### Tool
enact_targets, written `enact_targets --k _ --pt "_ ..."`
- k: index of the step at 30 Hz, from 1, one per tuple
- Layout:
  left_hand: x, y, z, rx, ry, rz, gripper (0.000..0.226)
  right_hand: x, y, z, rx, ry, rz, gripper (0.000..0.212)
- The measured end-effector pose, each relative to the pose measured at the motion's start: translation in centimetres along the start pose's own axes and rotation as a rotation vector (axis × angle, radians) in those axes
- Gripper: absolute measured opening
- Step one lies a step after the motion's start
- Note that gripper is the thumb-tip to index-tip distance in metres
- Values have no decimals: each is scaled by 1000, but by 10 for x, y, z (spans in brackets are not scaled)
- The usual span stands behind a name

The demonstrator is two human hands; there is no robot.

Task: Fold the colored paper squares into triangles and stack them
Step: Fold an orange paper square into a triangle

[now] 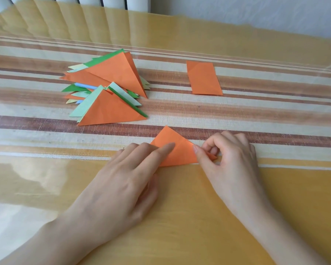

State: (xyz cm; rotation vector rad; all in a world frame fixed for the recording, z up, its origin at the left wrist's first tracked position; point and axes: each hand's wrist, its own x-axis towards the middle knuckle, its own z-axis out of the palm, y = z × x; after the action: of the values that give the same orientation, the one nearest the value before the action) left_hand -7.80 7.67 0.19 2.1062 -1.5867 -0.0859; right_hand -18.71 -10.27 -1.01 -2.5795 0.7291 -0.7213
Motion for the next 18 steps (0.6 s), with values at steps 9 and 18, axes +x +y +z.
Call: enact_targets --k 9,18 --pt "0 0 3 68 -27 10 45 0 -1 1 -8 17 -13 22" --pt "1 1 2 98 -37 10 44 1 2 3 -14 29 -28 30"
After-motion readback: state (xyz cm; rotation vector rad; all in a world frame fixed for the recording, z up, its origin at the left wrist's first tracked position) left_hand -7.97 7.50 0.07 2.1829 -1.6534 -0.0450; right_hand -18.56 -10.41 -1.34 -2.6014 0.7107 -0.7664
